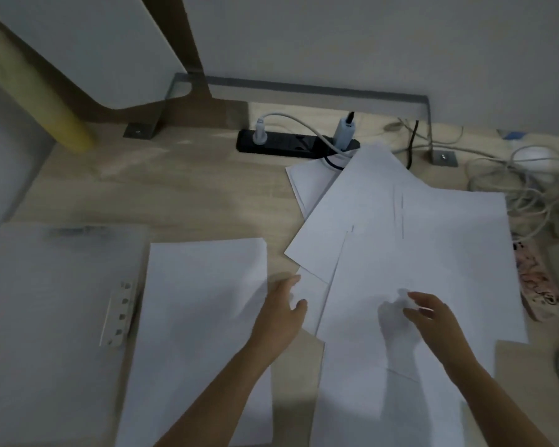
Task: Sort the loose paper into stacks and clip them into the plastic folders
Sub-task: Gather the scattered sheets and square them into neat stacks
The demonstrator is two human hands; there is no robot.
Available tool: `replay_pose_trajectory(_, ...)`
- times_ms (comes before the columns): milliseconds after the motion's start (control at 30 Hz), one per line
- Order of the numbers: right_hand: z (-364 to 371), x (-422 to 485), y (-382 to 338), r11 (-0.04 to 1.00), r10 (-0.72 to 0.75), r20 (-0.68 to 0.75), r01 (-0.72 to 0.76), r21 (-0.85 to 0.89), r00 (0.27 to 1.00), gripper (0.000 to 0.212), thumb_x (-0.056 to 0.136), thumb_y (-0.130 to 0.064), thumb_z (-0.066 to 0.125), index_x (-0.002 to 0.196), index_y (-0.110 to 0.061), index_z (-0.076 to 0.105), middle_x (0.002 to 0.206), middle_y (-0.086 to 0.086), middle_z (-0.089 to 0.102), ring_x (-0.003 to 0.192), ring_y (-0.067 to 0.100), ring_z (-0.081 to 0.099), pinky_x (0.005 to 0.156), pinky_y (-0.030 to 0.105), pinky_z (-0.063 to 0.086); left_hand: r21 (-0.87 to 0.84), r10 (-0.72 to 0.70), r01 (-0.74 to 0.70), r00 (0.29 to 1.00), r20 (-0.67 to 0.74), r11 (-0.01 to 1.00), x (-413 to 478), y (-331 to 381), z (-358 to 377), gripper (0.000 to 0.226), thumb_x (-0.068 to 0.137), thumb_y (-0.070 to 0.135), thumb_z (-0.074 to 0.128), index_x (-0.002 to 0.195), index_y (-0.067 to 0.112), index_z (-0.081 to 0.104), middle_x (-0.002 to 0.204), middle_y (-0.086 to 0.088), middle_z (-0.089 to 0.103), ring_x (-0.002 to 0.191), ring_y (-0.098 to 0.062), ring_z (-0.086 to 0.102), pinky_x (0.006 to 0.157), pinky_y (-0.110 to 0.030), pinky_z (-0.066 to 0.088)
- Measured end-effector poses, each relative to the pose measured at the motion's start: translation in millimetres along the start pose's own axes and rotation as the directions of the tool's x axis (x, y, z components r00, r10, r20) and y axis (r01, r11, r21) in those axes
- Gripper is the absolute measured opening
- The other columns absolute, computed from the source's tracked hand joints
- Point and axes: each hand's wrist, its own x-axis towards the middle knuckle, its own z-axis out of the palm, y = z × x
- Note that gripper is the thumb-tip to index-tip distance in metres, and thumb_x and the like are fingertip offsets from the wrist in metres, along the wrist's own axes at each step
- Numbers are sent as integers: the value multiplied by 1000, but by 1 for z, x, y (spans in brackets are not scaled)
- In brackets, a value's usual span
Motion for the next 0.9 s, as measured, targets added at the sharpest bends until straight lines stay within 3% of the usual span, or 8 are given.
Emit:
replay_pose_trajectory(67, -20, 17, 17, 996, 1, -25, -4, -94, 1000, 41, 83, -11, 66, 122, -4, 56, 126, 22, 55, 109, 35, 56, 85, 38, 45, 43, -15, 13, 999, 36, 999, 6, 10, 22, 46, 92, 17, 50, 137, 20, 39, 142, 6, 38, 127, -11, 42, 92, -12, 28)
replay_pose_trajectory(167, -44, 45, 18, 968, -42, -20, 35, -247, 999, 55, 77, -21, 73, 126, -8, 52, 133, 20, 47, 115, 37, 51, 90, 39, 44, 79, -82, 80, 996, 21, 994, 15, 19, 48, 46, 90, 14, 53, 134, 14, 41, 136, 3, 38, 123, -14, 43, 80, -7, 21)
replay_pose_trajectory(233, -53, 66, 8, 941, -105, -1, 99, -324, 994, 67, 74, -27, 76, 132, -10, 46, 138, 18, 43, 121, 36, 46, 96, 40, 41, 14, -122, 122, 993, 2, 992, 23, 20, 59, 41, 87, 8, 55, 126, 7, 46, 132, -9, 45, 110, -18, 50, 83, -16, 32)
replay_pose_trajectory(333, -60, 92, -1, 887, -142, 81, 164, -431, 986, 83, 73, -32, 76, 141, -11, 33, 145, 15, 34, 129, 36, 37, 104, 45, 36, -16, -167, 167, 986, 8, 986, 29, 25, 72, 47, 87, 9, 55, 132, 10, 42, 120, -6, 52, 97, -13, 50, 85, -26, 42)
replay_pose_trajectory(533, -65, 110, -3, 740, -188, 170, 254, -622, 967, 85, 68, -42, 78, 134, -10, 35, 133, 16, 36, 123, 35, 36, 100, 41, 35, -31, -172, 171, 985, -21, 985, 24, 25, 79, 38, 88, 10, 54, 125, 10, 48, 105, 4, 52, 93, -9, 51, 70, -14, 39)
replay_pose_trajectory(700, -71, 114, 0, 663, -184, 206, 276, -696, 961, 70, 70, -54, 70, 116, -5, 49, 121, 16, 41, 114, 32, 36, 95, 36, 33, 3, -233, 233, 972, 13, 973, 9, 10, 75, 28, 88, 14, 56, 116, 13, 52, 103, 3, 57, 95, -14, 56, 83, -27, 46)
replay_pose_trajectory(800, -72, 108, 6, 751, -140, 222, 250, -611, 965, 53, 76, -45, 70, 105, -8, 45, 105, 10, 48, 94, 25, 48, 78, 35, 41, 12, -278, 278, 960, 5, 960, 3, 4, 75, 21, 85, 15, 60, 104, 18, 50, 103, -1, 60, 94, -18, 59, 92, -37, 49)
replay_pose_trajectory(900, -80, 95, 16, 879, -75, 163, 142, -455, 984, 42, 79, -31, 70, 95, -11, 36, 75, -1, 45, 64, 18, 47, 53, 29, 33, -1, -310, 310, 951, -8, 951, 0, 2, 77, 30, 85, 18, 62, 112, 13, 51, 103, -2, 58, 96, -19, 57, 88, -34, 49)
